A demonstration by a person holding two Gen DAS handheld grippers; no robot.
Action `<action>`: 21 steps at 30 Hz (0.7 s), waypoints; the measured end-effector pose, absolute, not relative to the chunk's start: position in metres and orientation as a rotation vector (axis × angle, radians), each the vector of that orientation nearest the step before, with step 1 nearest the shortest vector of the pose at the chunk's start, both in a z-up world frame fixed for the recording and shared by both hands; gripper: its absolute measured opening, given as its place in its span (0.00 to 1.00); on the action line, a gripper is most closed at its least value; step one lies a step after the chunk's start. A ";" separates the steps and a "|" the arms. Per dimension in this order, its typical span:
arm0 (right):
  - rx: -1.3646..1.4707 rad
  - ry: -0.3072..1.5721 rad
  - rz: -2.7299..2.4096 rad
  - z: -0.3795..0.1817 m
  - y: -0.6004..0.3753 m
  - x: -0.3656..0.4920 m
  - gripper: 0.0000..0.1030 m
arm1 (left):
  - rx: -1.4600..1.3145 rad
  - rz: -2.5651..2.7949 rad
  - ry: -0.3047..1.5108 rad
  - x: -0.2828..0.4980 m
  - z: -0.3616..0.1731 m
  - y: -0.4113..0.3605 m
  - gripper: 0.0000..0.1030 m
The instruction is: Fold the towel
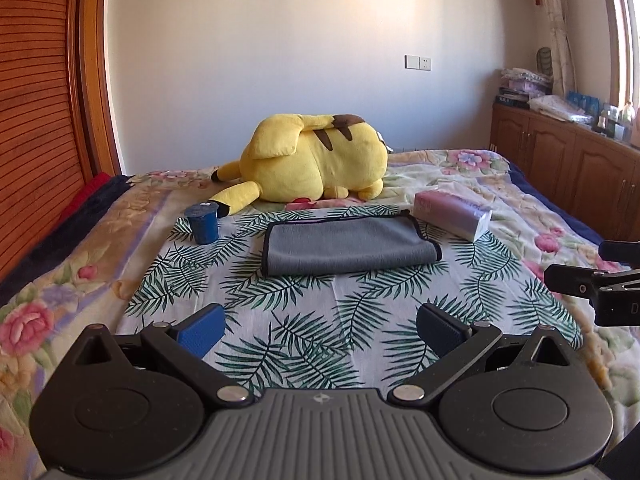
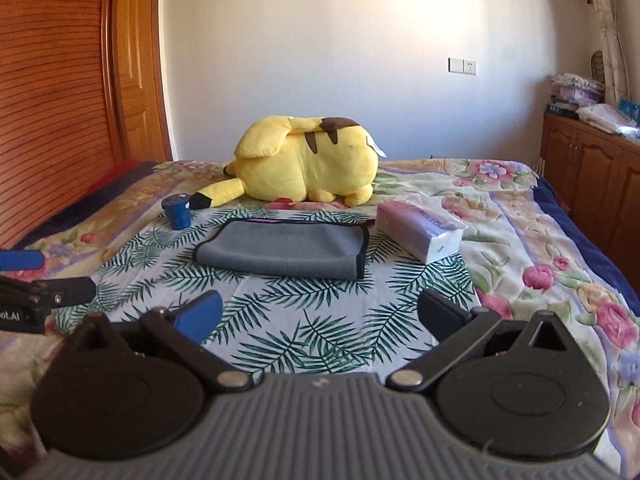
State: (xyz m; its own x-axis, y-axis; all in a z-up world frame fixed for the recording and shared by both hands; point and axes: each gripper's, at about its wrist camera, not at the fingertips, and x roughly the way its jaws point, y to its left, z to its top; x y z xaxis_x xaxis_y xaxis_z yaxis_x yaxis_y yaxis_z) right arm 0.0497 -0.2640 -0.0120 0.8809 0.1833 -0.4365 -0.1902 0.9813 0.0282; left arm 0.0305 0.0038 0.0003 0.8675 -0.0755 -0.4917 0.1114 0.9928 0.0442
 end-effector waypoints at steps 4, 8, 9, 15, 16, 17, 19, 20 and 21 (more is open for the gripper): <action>-0.020 0.461 0.196 -0.019 -0.262 0.047 1.00 | 0.070 -0.087 0.513 0.028 -0.011 0.003 0.84; -0.037 0.466 0.201 -0.025 -0.259 0.044 1.00 | 0.082 -0.074 0.511 0.025 -0.021 0.001 0.84; -0.039 0.467 0.202 -0.027 -0.259 0.043 1.00 | 0.083 -0.071 0.511 0.025 -0.023 0.001 0.84; -0.025 0.486 0.201 -0.039 -0.263 0.044 1.00 | 0.073 -0.065 0.503 0.025 -0.030 0.005 0.84; -0.024 0.489 0.198 -0.041 -0.263 0.044 1.00 | 0.070 -0.065 0.505 0.025 -0.031 0.005 0.84; -0.024 0.490 0.196 -0.042 -0.263 0.044 1.00 | 0.069 -0.067 0.507 0.025 -0.033 0.005 0.84; -0.021 0.491 0.197 -0.044 -0.264 0.045 1.00 | 0.075 -0.066 0.504 0.025 -0.034 0.005 0.84; -0.019 0.492 0.197 -0.045 -0.264 0.045 1.00 | 0.080 -0.064 0.500 0.025 -0.035 0.005 0.84; -0.017 0.494 0.195 -0.047 -0.265 0.045 1.00 | 0.084 -0.062 0.497 0.025 -0.035 0.004 0.84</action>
State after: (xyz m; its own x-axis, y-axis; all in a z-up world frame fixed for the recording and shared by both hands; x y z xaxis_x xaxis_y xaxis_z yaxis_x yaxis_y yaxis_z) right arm 0.0453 -0.2647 -0.0466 0.8622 0.1813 -0.4730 -0.1896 0.9814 0.0305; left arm 0.0252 0.0043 -0.0353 0.8771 -0.0388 -0.4788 0.0798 0.9946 0.0656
